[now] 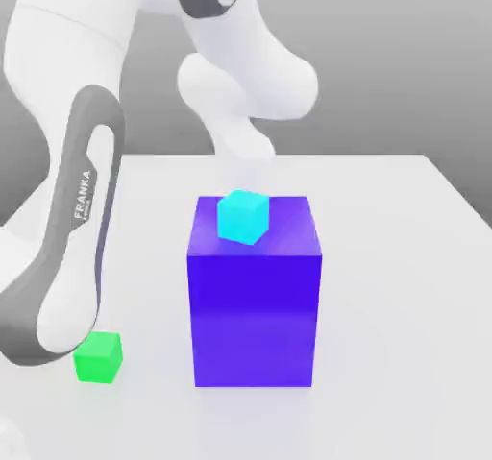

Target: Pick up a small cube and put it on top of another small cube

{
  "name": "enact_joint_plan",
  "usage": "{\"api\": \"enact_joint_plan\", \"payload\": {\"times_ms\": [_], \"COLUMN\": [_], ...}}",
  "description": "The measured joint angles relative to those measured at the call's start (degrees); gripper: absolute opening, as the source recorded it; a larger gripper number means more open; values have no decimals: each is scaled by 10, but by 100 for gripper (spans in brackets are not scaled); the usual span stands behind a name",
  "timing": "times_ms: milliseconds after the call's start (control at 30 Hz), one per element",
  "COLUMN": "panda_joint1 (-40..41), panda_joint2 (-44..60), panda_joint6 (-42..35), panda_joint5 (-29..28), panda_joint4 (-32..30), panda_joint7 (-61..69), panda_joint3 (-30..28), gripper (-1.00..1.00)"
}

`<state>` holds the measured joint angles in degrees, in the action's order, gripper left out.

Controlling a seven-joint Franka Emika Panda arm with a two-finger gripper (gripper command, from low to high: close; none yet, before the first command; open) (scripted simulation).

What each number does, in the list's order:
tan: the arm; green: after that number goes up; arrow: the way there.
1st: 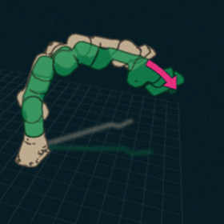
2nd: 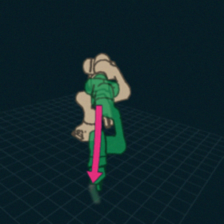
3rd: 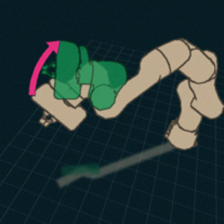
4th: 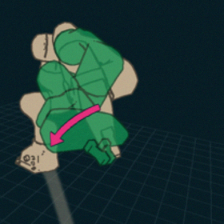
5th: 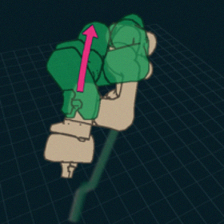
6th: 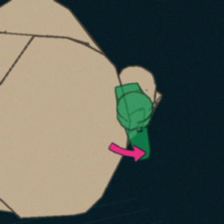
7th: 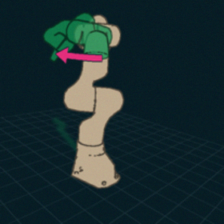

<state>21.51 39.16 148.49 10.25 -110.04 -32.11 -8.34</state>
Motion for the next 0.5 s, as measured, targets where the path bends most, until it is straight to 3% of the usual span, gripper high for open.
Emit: {"api": "enact_joint_plan", "payload": {"times_ms": [133,500], "panda_joint1": [-11,-22], "panda_joint2": [-67,-261], "panda_joint6": [-45,-6], "panda_joint5": [-16,-140], "panda_joint4": [-22,-244], "panda_joint7": [-4,159], "panda_joint3": [-14,-37], "gripper": [-100,-100]}}
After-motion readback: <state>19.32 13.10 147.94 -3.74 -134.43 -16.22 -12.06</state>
